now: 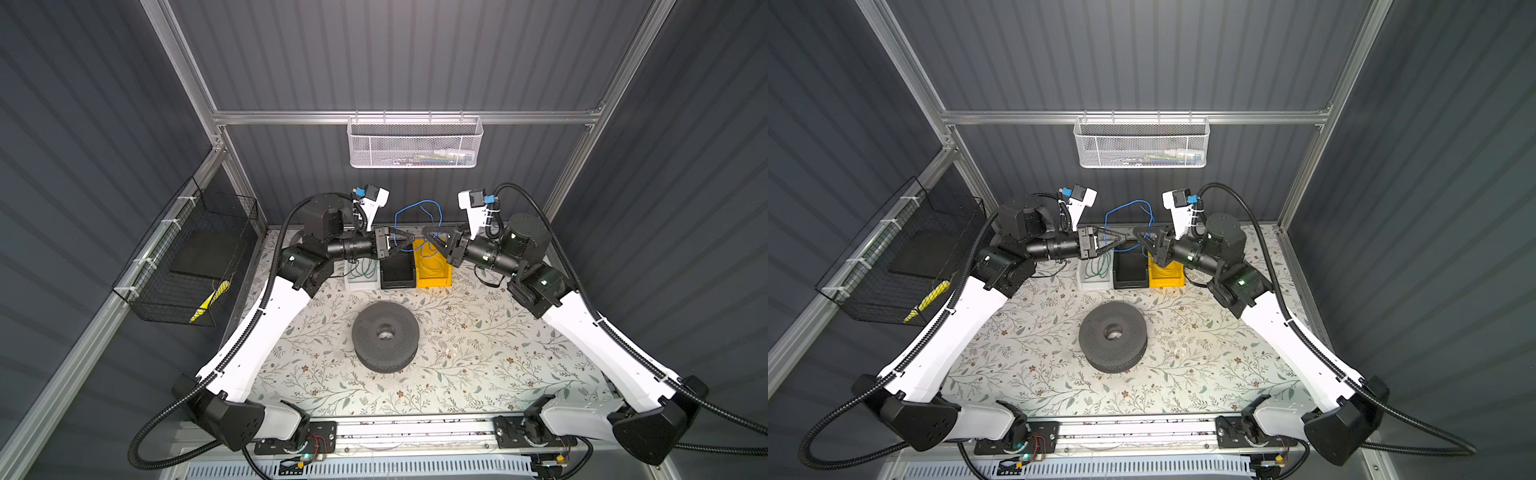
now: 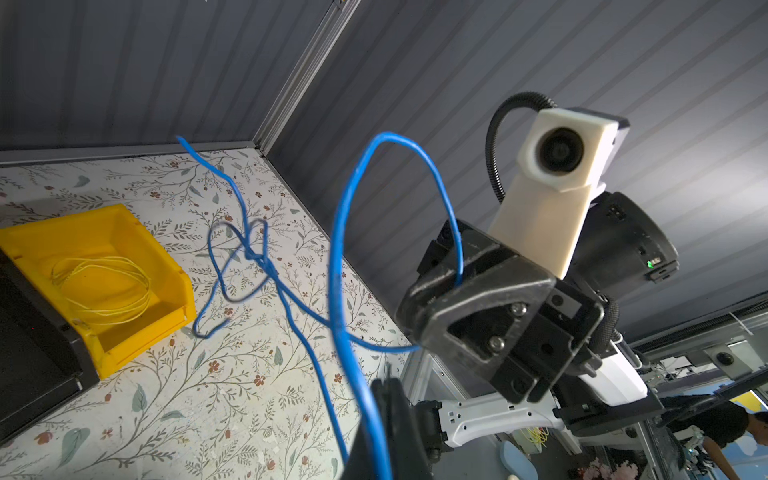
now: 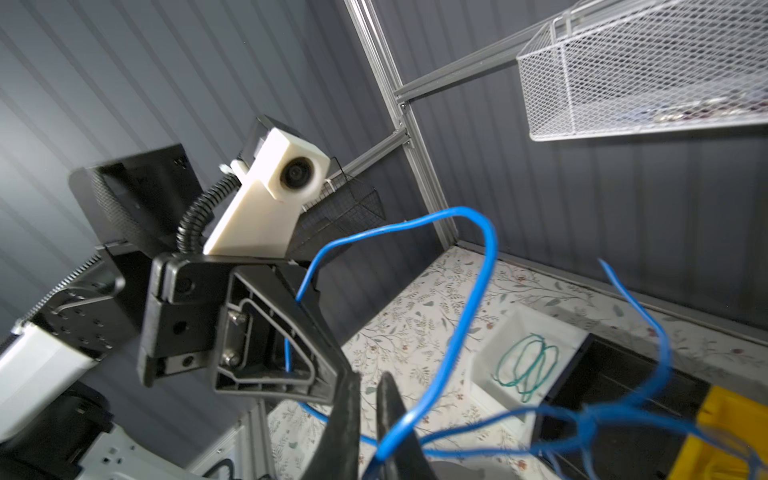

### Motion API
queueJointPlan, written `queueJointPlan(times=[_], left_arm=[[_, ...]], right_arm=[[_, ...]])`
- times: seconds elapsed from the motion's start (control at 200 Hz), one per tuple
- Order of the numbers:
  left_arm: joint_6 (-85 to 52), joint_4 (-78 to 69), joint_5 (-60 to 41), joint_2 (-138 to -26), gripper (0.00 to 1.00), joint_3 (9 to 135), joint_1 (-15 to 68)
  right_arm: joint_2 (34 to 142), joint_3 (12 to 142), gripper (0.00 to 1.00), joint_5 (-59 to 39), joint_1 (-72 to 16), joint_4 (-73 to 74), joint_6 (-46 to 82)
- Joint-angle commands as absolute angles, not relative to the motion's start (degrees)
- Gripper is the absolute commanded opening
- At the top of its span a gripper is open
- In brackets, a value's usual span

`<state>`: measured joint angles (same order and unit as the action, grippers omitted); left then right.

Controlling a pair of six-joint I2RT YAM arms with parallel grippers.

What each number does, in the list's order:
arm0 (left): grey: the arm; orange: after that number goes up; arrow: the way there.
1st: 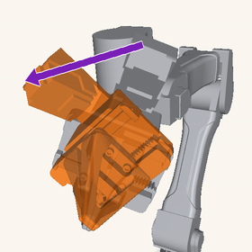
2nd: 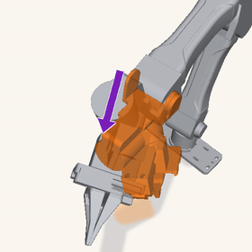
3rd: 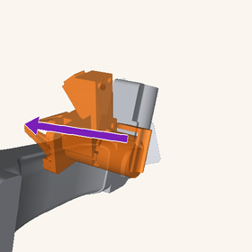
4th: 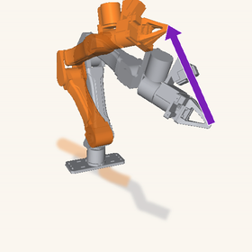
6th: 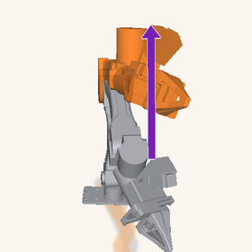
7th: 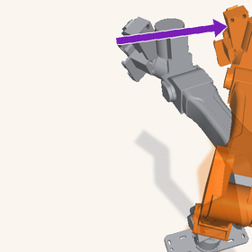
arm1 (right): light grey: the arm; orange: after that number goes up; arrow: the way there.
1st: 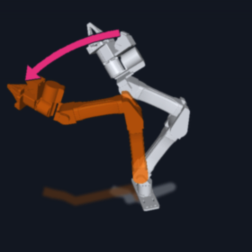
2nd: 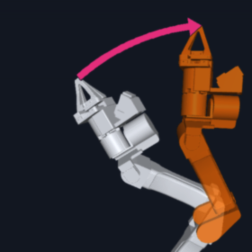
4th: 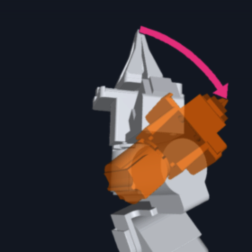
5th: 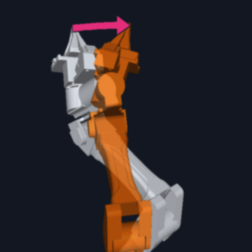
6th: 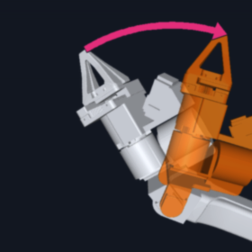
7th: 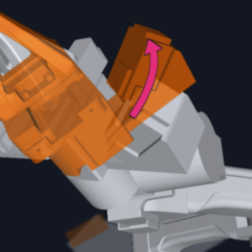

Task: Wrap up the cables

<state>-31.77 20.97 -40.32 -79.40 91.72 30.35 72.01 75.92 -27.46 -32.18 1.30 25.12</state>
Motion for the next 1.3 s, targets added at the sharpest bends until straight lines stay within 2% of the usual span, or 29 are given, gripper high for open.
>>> queueJointPlan(times=[0.0, 0.05, 0.22, 0.435, 0.52, 0.68, 0.91, 1.055, 1.296], left_arm=[[-27.4, 25.6, -39.1, -77.1, 0.00, 92.8, 30.7], [-25.1, 28.4, -36.6, -77.0, 0.00, 94.0, 30.6], [-17.9, 37.1, -27.6, -76.9, 0.00, 97.6, 30.6], [-13.5, 42.9, -12.4, -76.5, 0.00, 99.2, 30.7], [-12.2, 44.9, -7.5, -76.6, 0.00, 99.6, 30.7], [-12.5, 47.6, 7.4, -76.2, 0.00, 99.2, 30.6], [-12.7, 49.6, 20.3, -76.5, 0.00, 98.9, 30.7], [-11.7, 46.1, 22.2, -75.7, 0.00, 97.8, 30.7], [-8.7, 42.7, 27.4, -77.4, 0.00, 97.8, 30.7]], right_arm=[[69.2, 78.2, 0.00, -23.0, -30.5, -4.5, 22.4], [68.0, 79.2, 0.00, -20.1, -29.9, -8.9, 20.6], [64.5, 83.3, 0.00, 3.9, -29.8, -25.2, 11.3], [61.3, 83.9, 0.00, 26.8, -29.8, -31.3, 5.6], [61.3, 83.3, 0.00, 31.9, -29.8, -31.9, 3.4], [61.4, 82.7, 0.00, 38.3, -29.7, -32.3, -0.3], [61.1, 82.6, 0.00, 45.2, -30.0, -32.2, -6.7], [62.1, 85.5, 0.00, 39.1, -31.0, -37.1, -6.3], [63.7, 96.8, 0.00, -5.8, -28.1, -52.9, 1.9]])
